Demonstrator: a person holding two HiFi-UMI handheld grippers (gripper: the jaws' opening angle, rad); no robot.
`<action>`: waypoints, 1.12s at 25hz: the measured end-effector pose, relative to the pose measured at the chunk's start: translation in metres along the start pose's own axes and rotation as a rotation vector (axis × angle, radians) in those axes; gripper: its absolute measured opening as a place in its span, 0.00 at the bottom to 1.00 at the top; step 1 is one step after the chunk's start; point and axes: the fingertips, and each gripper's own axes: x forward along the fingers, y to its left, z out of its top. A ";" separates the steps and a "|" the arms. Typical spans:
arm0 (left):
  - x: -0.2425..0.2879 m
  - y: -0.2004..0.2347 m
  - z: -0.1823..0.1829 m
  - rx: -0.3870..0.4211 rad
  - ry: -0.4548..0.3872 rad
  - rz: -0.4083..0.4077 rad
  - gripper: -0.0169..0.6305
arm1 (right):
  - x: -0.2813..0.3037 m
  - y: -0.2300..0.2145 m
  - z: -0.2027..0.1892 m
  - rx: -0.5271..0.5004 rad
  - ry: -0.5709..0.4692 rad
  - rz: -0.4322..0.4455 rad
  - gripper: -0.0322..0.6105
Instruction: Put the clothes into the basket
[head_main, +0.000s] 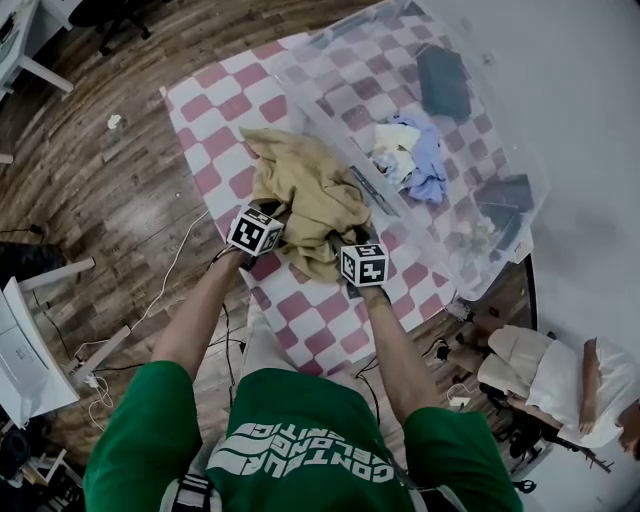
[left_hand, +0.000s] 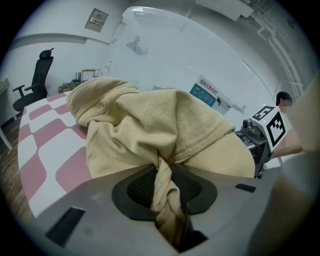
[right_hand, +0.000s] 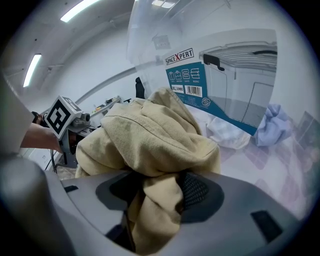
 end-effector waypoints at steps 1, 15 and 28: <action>0.000 -0.003 0.000 -0.005 -0.004 -0.013 0.16 | 0.001 0.001 0.001 0.003 -0.001 0.004 0.44; -0.009 -0.038 0.009 -0.124 -0.120 -0.084 0.11 | -0.006 0.039 0.030 0.067 -0.134 0.101 0.23; -0.078 -0.049 0.030 -0.187 -0.312 -0.024 0.10 | -0.045 0.088 0.072 0.004 -0.265 0.196 0.21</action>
